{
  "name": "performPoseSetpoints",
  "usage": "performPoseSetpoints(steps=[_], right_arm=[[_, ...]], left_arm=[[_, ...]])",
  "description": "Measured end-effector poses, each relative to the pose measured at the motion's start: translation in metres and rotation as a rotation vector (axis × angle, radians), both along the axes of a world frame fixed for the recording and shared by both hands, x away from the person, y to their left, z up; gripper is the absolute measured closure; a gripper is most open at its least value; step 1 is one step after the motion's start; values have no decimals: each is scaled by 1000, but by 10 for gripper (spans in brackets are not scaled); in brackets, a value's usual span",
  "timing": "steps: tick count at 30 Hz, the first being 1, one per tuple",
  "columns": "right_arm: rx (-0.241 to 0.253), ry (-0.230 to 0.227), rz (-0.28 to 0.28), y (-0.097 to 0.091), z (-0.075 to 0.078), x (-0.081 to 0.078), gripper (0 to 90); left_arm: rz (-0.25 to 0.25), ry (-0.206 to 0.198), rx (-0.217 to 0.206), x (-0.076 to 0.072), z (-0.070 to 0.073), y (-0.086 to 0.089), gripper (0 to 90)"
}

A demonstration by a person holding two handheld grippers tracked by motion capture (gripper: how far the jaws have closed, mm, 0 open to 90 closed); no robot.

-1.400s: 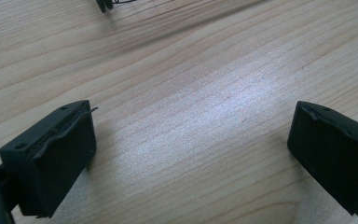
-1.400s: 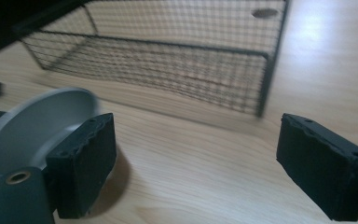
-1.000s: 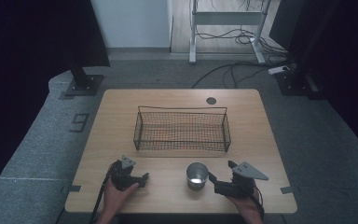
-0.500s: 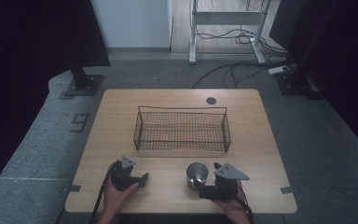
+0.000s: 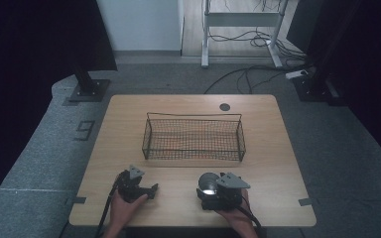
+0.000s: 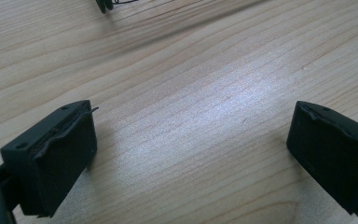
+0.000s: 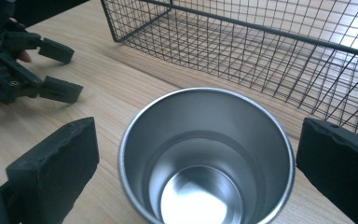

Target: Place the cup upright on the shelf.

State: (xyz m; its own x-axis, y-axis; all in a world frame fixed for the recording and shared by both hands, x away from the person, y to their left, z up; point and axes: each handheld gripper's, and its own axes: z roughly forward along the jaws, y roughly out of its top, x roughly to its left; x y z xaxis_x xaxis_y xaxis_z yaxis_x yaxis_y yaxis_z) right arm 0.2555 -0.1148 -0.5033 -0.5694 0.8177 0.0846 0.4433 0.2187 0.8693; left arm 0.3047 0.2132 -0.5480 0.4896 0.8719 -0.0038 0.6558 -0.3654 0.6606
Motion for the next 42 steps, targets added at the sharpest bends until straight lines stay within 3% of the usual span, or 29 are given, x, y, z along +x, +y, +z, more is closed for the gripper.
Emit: performPoseSetpoints(steps=[10,15,18,29,42], right_arm=[[-36,48,-9,9,-16,16,0],[-58,46,-9,10,-19,17,17],[-35,50,9,10,-20,17,130],[-30,54,-48,6,-19,20,136],[22,15,-15,-2,-1,16,138]], left_arm=[[-2,-1,-1,1,0,0,11],[-4,-1,-2,1,0,0,11],[-5,-1,-2,1,0,0,11],[-7,-1,-1,2,0,0,11],[-7,-2,-2,1,0,0,12]])
